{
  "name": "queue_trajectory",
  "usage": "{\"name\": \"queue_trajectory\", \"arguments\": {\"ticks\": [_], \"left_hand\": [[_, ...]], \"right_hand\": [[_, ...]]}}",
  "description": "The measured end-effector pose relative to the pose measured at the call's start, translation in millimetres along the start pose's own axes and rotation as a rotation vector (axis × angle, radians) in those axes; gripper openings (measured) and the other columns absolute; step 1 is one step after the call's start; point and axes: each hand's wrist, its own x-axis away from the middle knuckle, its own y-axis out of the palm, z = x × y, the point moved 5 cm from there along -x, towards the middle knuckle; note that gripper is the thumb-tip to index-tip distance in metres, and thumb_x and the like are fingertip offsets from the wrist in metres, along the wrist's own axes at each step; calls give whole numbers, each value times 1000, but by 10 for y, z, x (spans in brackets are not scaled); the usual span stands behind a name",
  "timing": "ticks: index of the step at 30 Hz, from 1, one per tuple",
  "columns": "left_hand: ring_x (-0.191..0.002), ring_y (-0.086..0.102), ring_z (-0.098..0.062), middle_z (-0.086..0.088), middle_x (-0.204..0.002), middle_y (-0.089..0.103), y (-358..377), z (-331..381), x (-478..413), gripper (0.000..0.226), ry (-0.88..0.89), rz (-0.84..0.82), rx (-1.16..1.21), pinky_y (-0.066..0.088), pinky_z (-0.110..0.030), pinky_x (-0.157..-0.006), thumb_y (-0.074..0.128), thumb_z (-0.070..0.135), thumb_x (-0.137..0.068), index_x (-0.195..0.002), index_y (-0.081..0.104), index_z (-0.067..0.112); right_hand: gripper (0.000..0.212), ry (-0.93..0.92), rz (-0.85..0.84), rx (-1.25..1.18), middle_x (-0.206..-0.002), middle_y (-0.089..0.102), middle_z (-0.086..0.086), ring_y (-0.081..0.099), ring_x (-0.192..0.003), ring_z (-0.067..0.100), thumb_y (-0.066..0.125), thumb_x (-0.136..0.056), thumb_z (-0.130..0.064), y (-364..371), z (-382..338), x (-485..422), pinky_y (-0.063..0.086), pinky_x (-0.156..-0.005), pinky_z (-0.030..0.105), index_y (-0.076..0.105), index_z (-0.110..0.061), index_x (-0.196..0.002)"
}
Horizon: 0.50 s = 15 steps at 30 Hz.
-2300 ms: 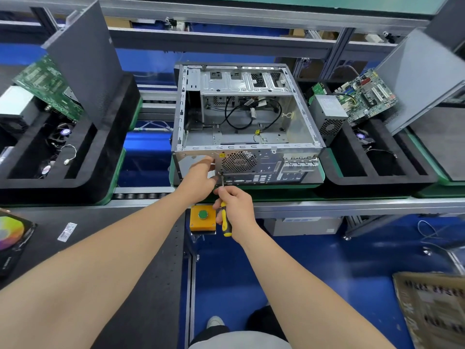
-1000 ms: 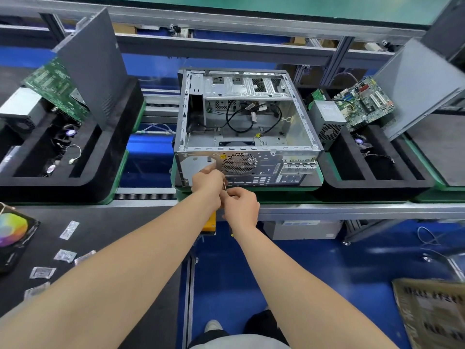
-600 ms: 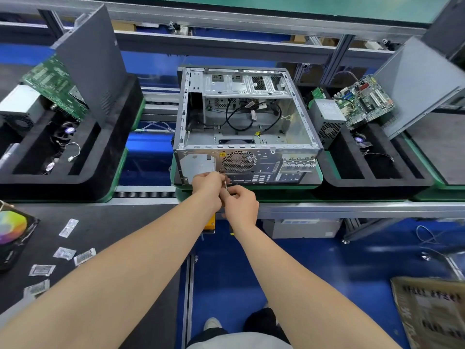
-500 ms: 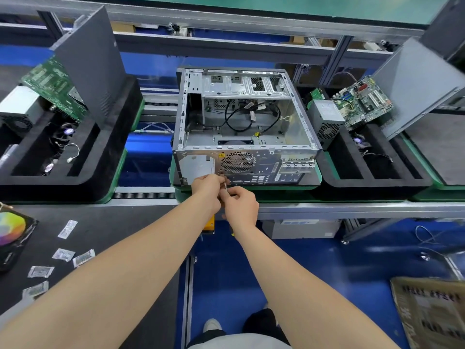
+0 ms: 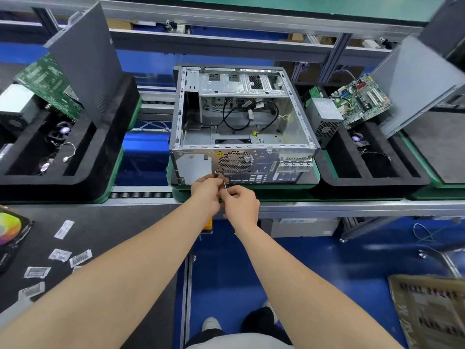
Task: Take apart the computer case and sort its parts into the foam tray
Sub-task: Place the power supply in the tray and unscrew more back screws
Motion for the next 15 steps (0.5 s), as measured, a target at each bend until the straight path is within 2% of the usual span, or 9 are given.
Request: {"name": "queue_trajectory", "arguments": {"ticks": [2, 5, 7, 12, 15], "left_hand": [[-71, 61, -20, -7, -83, 74, -10, -13, -7, 29, -1, -19, 6, 57, -37, -64, 55, -7, -96, -113, 53, 17], [-73, 68, -17, -8, -84, 73, -13, -31, 9, 28, 7, -40, 52, 55, -28, -45, 53, -8, -97, -114, 52, 15], [-75, 70, -17, -8, -83, 74, -3, -67, 27, 28, -1, -55, 70, 54, -27, -43, 56, -6, -97, -116, 53, 14], [-77, 70, -19, -9, -86, 75, 107, -243, 57, 28, -18, -75, 30, 57, -31, -49, 63, -1, -96, -118, 55, 13], [-73, 71, -16, -8, -86, 74, 251, -422, 85, 23, -36, -99, 31, 59, -37, -58, 62, 0, -97, -108, 52, 17]], "right_hand": [[16, -7, -9, 11, -75, 73, -8, 72, -81, 19, 69, -99, -37, -11, 6, 1, 65, -71, 49, 73, -33, -84], [15, -13, -18, 23, -75, 73, -8, 72, -80, 19, 68, -99, -37, -34, 19, 10, 65, -72, 49, 74, -32, -87], [15, -12, -17, 35, -75, 73, -7, 72, -79, 21, 68, -99, -38, -61, 34, 21, 64, -72, 49, 74, -31, -87], [16, 10, 6, 69, -76, 73, -7, 72, -78, 22, 65, -99, -41, -220, 148, 39, 63, -74, 48, 73, -32, -88], [16, 31, 21, 72, -77, 72, -9, 72, -80, 21, 65, -99, -41, -382, 260, 25, 64, -73, 48, 72, -33, -88]]}}
